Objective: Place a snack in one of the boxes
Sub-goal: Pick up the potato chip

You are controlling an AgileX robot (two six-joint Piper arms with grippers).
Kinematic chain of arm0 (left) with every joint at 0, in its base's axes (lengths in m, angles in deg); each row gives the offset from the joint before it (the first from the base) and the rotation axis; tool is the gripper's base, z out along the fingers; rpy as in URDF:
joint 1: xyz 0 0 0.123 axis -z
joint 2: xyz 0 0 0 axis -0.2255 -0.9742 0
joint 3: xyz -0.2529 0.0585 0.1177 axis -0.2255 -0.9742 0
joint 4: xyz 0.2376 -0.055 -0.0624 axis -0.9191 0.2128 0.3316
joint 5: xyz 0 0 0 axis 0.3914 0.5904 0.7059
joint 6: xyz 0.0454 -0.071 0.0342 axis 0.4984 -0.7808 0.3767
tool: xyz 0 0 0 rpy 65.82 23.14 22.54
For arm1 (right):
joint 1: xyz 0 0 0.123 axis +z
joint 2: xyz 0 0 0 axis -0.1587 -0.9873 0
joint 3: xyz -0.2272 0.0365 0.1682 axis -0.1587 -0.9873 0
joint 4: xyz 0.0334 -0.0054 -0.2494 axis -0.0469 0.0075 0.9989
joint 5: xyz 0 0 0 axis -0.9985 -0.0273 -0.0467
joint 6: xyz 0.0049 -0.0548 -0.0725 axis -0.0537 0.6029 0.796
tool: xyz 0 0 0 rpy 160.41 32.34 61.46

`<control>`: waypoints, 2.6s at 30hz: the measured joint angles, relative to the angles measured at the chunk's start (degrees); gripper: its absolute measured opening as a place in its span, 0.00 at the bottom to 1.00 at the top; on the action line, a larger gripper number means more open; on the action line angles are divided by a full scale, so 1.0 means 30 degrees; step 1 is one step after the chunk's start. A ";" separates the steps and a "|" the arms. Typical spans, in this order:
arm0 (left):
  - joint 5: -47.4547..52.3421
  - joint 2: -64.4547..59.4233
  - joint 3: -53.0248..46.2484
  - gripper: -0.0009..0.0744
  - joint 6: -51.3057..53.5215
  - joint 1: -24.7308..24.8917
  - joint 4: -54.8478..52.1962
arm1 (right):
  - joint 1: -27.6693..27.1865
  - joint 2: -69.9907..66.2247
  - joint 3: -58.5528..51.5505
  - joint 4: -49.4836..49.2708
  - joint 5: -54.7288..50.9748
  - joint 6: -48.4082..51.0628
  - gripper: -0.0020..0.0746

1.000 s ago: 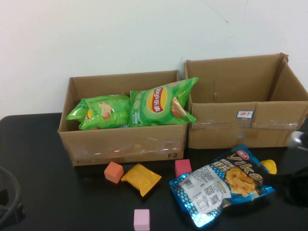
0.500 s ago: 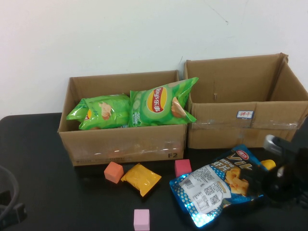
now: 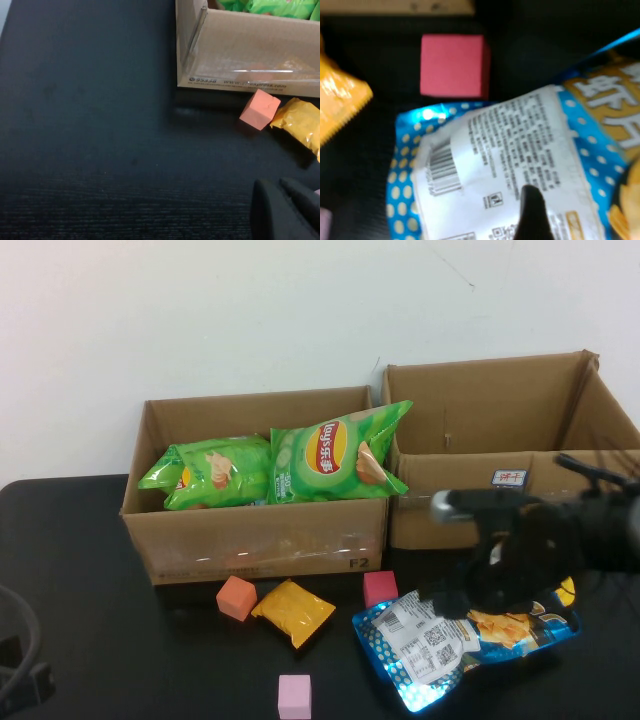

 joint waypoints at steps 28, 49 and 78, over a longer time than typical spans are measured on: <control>0.0000 0.0000 0.0000 0.01 0.0139 0.0000 -0.0079 | 0.0584 -0.3968 0.5072 0.3686 -0.7248 0.1781 0.04; 0.0369 0.0000 0.0000 0.01 0.0139 0.0000 -0.0109 | 0.0584 -0.2525 0.6413 0.3278 -1.1444 0.4478 0.03; 0.0512 0.0000 0.0000 0.01 0.0139 0.0000 -0.0109 | 0.6482 -0.3062 0.6889 0.8272 -1.0496 0.3404 0.87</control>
